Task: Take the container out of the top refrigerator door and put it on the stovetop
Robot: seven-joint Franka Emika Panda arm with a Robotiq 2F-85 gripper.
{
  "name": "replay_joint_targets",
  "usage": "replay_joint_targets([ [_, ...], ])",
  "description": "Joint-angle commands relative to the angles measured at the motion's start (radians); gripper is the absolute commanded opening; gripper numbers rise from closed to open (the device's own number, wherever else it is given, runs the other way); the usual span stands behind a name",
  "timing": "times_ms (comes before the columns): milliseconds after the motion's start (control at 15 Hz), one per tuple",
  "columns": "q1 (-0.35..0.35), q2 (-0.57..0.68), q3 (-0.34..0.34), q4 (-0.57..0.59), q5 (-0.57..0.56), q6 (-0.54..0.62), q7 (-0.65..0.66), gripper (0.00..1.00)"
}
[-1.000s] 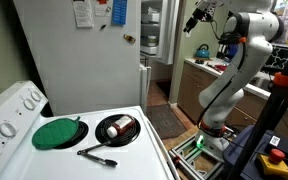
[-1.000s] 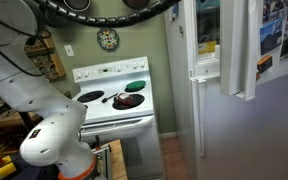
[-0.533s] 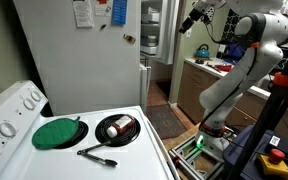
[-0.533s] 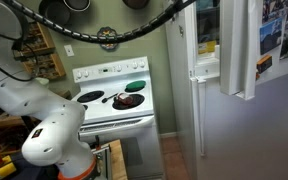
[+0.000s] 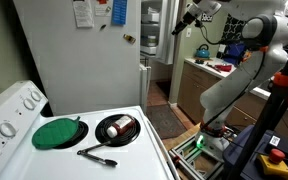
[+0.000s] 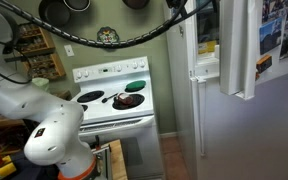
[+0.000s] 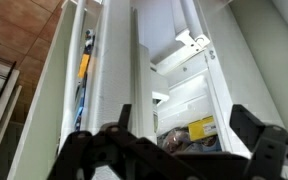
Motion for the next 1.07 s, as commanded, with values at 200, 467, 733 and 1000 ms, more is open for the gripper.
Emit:
replay_joint_targets([
  [200,0.058,0.017,-0.017,-0.062,-0.008,0.210,-0.011,1.00],
  [467,0.049,0.050,-0.035,-0.046,-0.024,0.262,0.001,1.00],
  [733,0.030,0.104,-0.071,-0.015,-0.044,0.323,0.019,1.00],
  [1000,-0.009,0.164,-0.092,0.024,-0.096,0.391,0.070,1.00],
])
